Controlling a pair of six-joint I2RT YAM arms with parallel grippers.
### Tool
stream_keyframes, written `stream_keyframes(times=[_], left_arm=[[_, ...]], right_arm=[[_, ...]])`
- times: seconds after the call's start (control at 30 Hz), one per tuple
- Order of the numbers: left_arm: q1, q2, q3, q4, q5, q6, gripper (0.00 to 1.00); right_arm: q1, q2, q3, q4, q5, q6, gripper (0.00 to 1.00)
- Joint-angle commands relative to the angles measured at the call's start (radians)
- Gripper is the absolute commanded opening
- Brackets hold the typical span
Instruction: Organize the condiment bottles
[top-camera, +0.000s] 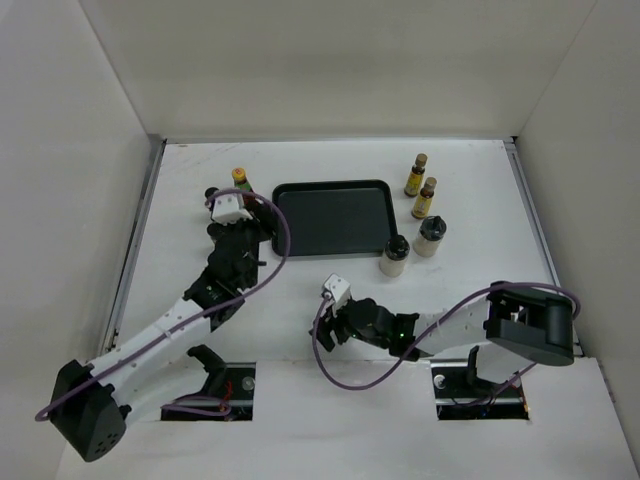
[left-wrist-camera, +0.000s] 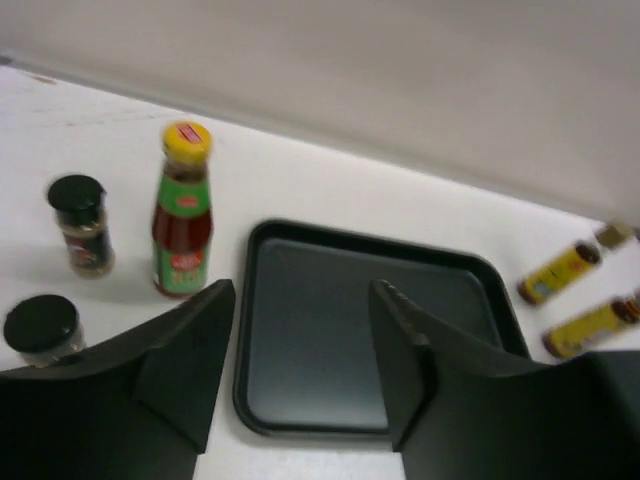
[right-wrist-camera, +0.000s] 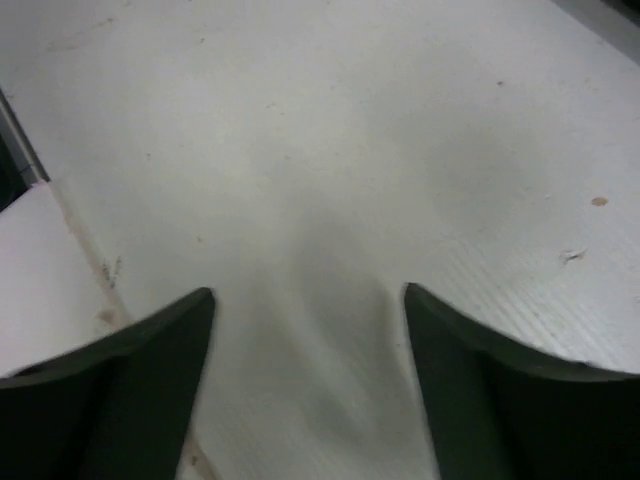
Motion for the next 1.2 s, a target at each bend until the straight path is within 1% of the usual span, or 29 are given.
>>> stream_keyframes(times=[0.0,0.03,0.07,0.1,0.13,0.17,0.2,0.23,0.27,0.3,0.33,0.4,0.5,0.6,0.67,0.73,0.8,0.87,0.93,1.17], left_arm=[[0.079,0.047,0.083,0.025,-0.056,0.055,0.40],[0.105,0.065,0.097,-0.005,-0.094,0.040,0.36],[0.124,0.085,0.111,-0.038,-0.128,0.020,0.37],[0.144,0.105,0.128,-0.078,-0.150,0.003,0.41],[0.168,0.124,0.144,-0.118,-0.168,-0.013,0.50],[0.188,0.139,0.158,-0.155,-0.173,-0.032,0.61],[0.205,0.151,0.164,-0.186,-0.179,-0.049,0.70],[0.219,0.159,0.166,-0.203,-0.184,-0.062,0.76],[0.240,0.168,0.162,-0.215,-0.188,-0.077,0.80],[0.259,0.180,0.154,-0.227,-0.188,-0.094,0.83],[0.279,0.193,0.148,-0.238,-0.184,-0.108,0.83],[0.312,0.213,0.142,-0.275,-0.176,-0.134,0.83],[0.351,0.229,0.117,-0.284,-0.149,-0.161,0.83],[0.397,0.292,0.115,-0.272,-0.109,-0.172,0.81],[0.427,0.332,0.119,-0.255,-0.072,-0.184,0.77],[0.457,0.375,0.114,-0.197,-0.046,-0.192,0.75],[0.472,0.430,0.123,-0.161,-0.023,-0.192,0.73],[0.477,0.467,0.141,-0.166,-0.009,-0.192,0.72],[0.475,0.478,0.134,-0.155,-0.007,-0.194,0.70],[0.501,0.513,0.128,-0.129,0.020,-0.197,0.52]], right_arm=[[-0.023,-0.051,-0.014,0.055,0.005,0.038,0.71],[-0.022,-0.066,-0.025,0.064,0.003,0.041,0.56],[-0.025,-0.077,-0.032,0.071,-0.002,0.042,0.44],[-0.033,-0.078,-0.036,0.077,-0.002,0.045,0.34],[-0.043,-0.075,-0.033,0.075,-0.006,0.047,0.28],[-0.046,-0.072,-0.030,0.068,-0.014,0.050,0.27],[-0.048,-0.068,-0.025,0.063,-0.023,0.053,0.28],[-0.048,-0.068,-0.023,0.061,-0.025,0.048,0.31],[-0.036,-0.072,-0.023,0.067,-0.017,0.039,0.40],[-0.027,-0.068,-0.023,0.072,-0.015,0.036,0.46],[-0.022,-0.058,-0.022,0.075,-0.014,0.032,0.52],[-0.022,-0.039,-0.008,0.066,-0.017,0.033,0.60],[-0.020,-0.035,-0.003,0.045,-0.014,0.030,0.67],[-0.020,-0.016,0.006,0.043,-0.009,0.024,0.69],[-0.022,-0.008,0.013,0.026,-0.008,0.025,0.70],[-0.020,-0.017,0.012,0.025,0.000,0.024,0.71],[-0.019,-0.014,0.010,0.028,0.012,0.018,0.72],[-0.019,-0.006,0.016,0.020,0.012,0.021,0.72],[-0.019,-0.012,0.015,0.017,0.017,0.019,0.72],[-0.019,-0.022,0.007,0.022,0.023,0.025,0.72]])
